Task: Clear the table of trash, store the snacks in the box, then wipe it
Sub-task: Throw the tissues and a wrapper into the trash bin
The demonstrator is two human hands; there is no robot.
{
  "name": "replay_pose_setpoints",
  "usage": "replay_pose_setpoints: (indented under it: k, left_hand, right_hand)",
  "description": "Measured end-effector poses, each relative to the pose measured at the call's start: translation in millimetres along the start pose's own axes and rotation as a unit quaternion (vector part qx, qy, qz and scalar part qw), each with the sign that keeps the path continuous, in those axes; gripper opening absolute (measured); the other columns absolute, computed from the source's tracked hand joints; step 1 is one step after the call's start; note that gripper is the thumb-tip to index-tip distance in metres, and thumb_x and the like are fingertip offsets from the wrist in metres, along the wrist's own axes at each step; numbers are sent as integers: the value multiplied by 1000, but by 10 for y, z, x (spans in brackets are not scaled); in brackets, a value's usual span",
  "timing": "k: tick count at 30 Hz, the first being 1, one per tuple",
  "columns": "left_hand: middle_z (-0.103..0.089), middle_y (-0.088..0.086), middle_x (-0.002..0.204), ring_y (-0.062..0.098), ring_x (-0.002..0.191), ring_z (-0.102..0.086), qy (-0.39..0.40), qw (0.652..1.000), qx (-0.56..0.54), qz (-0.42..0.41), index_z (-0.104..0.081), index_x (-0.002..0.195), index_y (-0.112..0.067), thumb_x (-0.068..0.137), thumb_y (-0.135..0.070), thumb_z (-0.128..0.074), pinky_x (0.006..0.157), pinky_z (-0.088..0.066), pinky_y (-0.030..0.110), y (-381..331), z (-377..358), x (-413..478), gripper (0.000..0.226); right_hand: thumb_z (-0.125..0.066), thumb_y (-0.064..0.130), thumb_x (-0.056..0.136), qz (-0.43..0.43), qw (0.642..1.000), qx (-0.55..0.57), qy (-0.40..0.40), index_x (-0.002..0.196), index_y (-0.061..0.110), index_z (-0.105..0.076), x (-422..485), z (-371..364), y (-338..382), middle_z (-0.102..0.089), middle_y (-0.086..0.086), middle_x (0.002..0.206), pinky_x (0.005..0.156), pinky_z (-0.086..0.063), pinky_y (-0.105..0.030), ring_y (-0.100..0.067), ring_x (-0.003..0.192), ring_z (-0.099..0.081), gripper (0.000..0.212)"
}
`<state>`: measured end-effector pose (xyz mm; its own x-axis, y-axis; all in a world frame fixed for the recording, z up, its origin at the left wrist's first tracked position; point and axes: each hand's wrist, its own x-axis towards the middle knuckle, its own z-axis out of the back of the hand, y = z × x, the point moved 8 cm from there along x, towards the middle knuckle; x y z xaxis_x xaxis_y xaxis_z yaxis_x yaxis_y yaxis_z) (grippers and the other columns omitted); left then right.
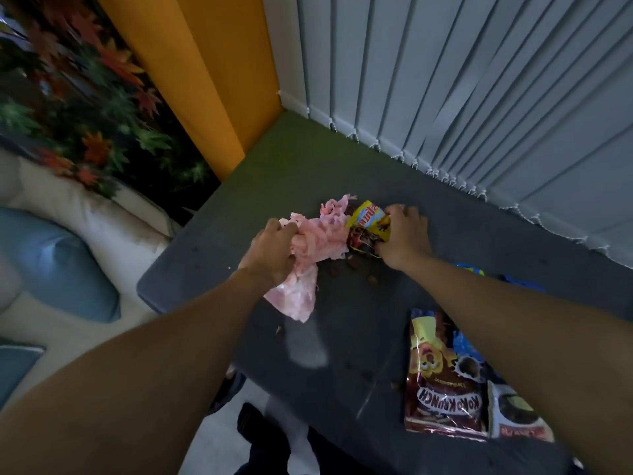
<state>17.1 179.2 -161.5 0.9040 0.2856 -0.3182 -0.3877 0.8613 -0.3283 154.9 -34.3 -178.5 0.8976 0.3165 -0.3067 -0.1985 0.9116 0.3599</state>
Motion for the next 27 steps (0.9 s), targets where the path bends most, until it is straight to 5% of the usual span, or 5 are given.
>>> replay_pose_setpoints:
  k: [6, 12, 18, 21, 27]
  left_hand:
    - [-47, 11, 119, 36, 108, -53, -5, 1000, 13, -26, -56, 136, -22, 88, -9, -60, 89, -48, 45, -28, 207, -122, 50]
    - [-41, 6, 107, 33, 105, -51, -3, 999, 11, -33, -67, 117, -20, 86, -12, -59, 76, -41, 35, -35, 215, -222, 33]
    - [-37, 3, 113, 32, 96, -55, 20, 1000, -18, 9, -60, 113, -19, 82, -25, -64, 85, -53, 47, 48, 103, -363, 31]
    - [-42, 3, 111, 34, 100, -56, 21, 1000, -11, 7, -60, 107, -21, 81, -31, -63, 83, -50, 45, 111, 88, -436, 28]
    - [-45, 5, 114, 35, 105, -56, 10, 1000, -22, 1, -61, 126, -25, 83, -20, -64, 93, -48, 44, 223, 202, -522, 42]
  right_hand:
    - [-65, 8, 88, -1, 1000, 15, -11, 124, 13, -52, -181, 125, -30, -48, -16, 130, 91, -43, -38, -36, 118, -51, 38]
    - [-67, 35, 86, 38, 998, 22, 45, 148, 27, -35, -430, -59, 25, -38, -9, 145, 104, -43, -49, -37, 132, -37, 71]
    - [-74, 55, 78, 106, 990, -38, 80, 155, 39, -12, -594, -305, 150, -12, 11, 163, 106, -38, -57, -31, 142, -17, 100]
    - [-75, 52, 79, 139, 984, -64, 89, 154, 43, -3, -636, -384, 226, -18, 8, 161, 104, -36, -59, -29, 142, -17, 104]
    - [-77, 43, 80, 107, 990, -62, 64, 144, 34, -37, -606, -393, 231, -35, -7, 141, 102, -41, -52, -32, 131, -23, 76]
